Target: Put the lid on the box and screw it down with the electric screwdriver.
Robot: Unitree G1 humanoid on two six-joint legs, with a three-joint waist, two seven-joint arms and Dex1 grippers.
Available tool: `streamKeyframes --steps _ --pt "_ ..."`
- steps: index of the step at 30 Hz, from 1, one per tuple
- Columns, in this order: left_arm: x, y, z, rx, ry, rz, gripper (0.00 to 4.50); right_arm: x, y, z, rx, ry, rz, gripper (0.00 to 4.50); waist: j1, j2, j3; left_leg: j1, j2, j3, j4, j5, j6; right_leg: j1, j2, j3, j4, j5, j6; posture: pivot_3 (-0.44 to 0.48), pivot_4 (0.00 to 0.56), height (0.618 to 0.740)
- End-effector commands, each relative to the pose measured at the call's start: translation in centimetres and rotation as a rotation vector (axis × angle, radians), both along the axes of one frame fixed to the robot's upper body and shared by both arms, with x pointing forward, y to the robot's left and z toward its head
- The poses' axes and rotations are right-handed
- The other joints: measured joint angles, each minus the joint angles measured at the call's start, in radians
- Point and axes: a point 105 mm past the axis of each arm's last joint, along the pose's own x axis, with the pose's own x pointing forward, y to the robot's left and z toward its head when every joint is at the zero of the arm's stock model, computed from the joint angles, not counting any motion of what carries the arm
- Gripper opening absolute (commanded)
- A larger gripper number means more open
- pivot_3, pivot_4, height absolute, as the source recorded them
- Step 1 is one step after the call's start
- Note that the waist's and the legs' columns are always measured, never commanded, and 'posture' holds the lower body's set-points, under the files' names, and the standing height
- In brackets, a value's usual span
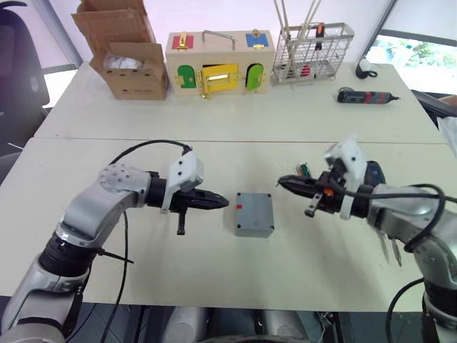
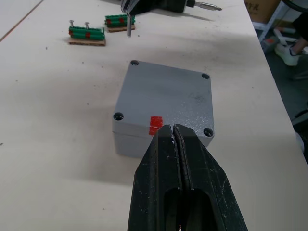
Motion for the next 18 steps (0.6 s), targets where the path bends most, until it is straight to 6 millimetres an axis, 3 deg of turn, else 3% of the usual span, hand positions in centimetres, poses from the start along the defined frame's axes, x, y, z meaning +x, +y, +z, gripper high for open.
streamKeyframes --steps 1,18 --pt "-0.2 0.1 0.5 -0.003 -0.037 -0.006 0.0 -0.4 0.7 0.6 0.0 -0.054 0.028 0.05 -0.001 0.0 0.0 0.0 0.0 0.0 0.0 0.0 0.0 0.0 0.0 0.0 0.0 0.0 0.0 0.0 0.15 0.74" --pt "0.1 -0.1 0.5 -0.014 -0.036 0.013 0.0 -0.4 1.2 -0.6 0.003 -0.018 0.036 0.05 -0.001 0.0 0.0 0.0 0.0 -0.001 0.0 0.0 0.0 0.0 0.0 0.0 0.0 0.0 0.0 0.0 0.15 0.74"
